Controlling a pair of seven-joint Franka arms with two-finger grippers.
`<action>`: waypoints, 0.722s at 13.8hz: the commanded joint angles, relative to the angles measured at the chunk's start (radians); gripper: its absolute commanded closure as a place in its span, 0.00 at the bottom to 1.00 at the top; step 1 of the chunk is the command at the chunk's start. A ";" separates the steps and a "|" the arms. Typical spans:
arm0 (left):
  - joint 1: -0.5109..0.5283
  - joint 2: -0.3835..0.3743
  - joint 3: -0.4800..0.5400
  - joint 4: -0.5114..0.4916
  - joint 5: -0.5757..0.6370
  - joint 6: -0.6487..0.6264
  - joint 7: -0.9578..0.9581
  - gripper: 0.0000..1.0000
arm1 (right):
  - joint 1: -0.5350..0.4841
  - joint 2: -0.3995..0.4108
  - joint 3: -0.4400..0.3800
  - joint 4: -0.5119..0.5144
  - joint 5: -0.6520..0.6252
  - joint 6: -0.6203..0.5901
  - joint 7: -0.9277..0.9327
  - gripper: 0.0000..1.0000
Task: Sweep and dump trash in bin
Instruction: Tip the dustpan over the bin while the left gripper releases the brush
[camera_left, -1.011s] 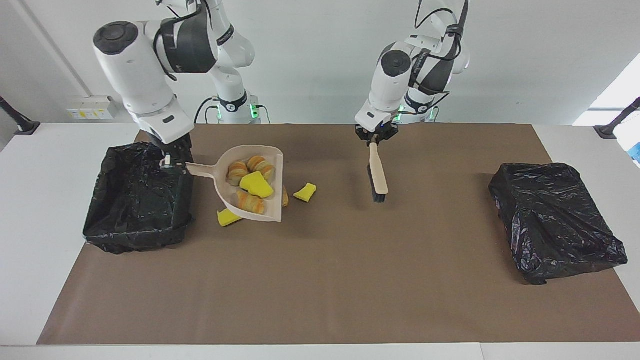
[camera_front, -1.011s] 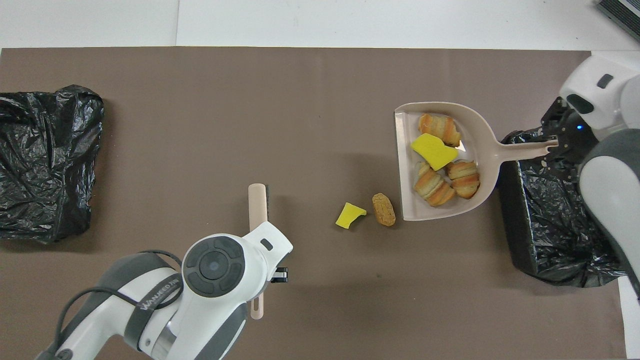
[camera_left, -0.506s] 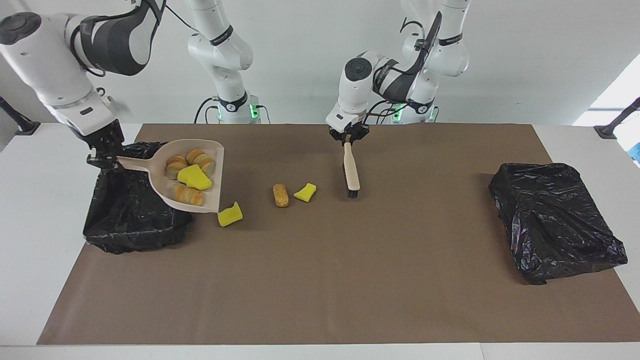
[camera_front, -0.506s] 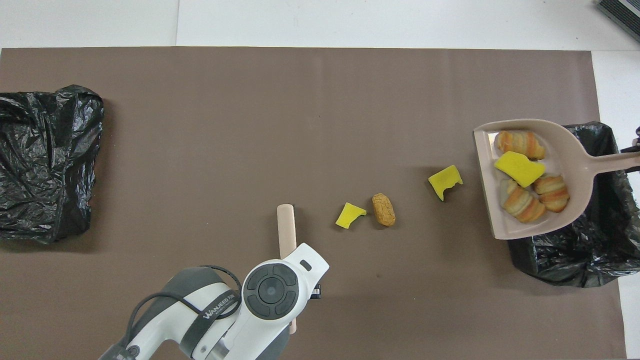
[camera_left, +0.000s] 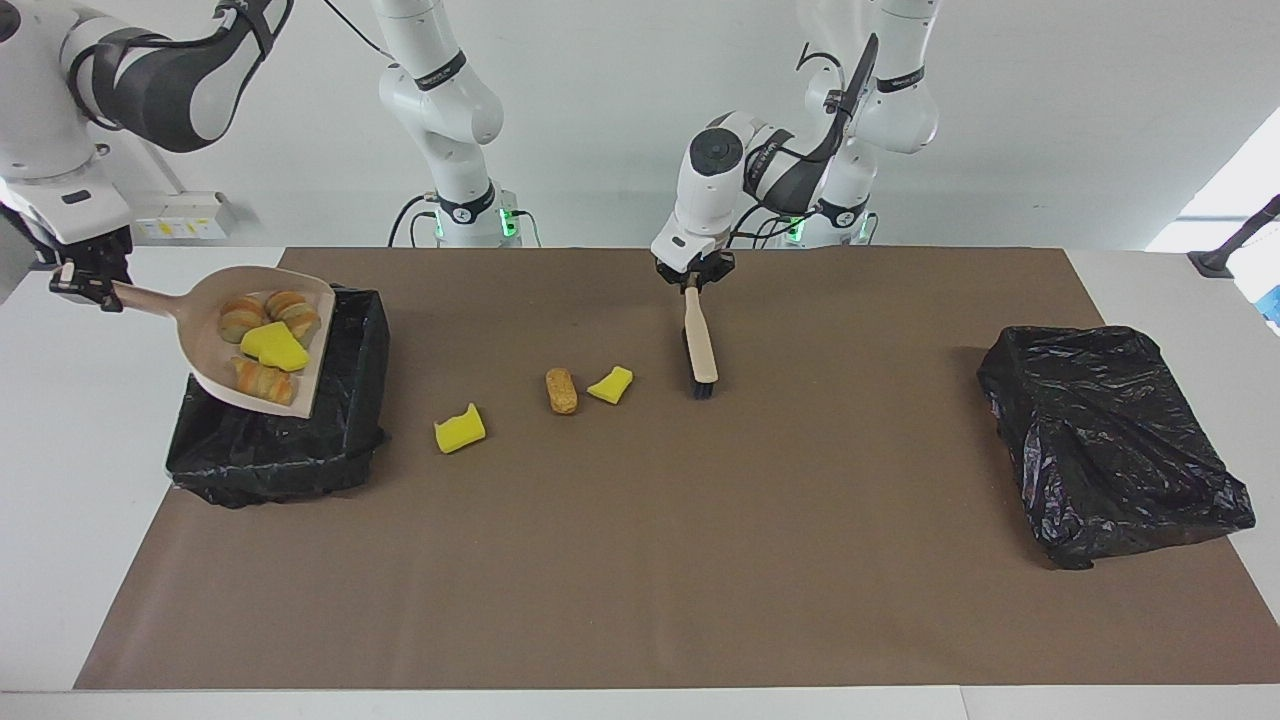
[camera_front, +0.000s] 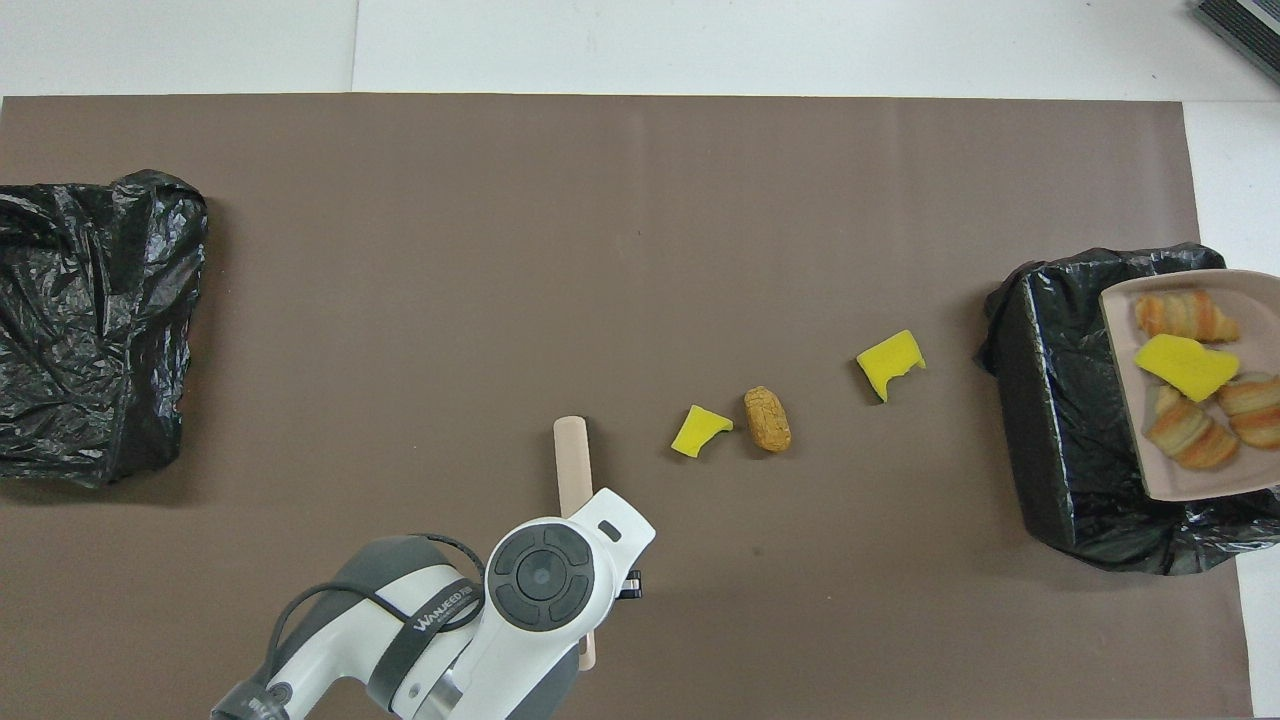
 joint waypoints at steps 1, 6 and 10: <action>-0.016 -0.006 0.016 -0.021 -0.013 0.038 -0.005 0.88 | 0.037 -0.059 0.015 -0.097 -0.148 0.061 0.120 1.00; -0.007 0.007 0.021 -0.011 -0.022 0.041 0.010 0.00 | 0.073 -0.098 0.012 -0.148 -0.316 0.021 0.218 1.00; 0.088 0.009 0.028 0.050 -0.019 -0.005 0.012 0.00 | 0.039 -0.101 0.010 -0.111 -0.394 -0.027 0.136 1.00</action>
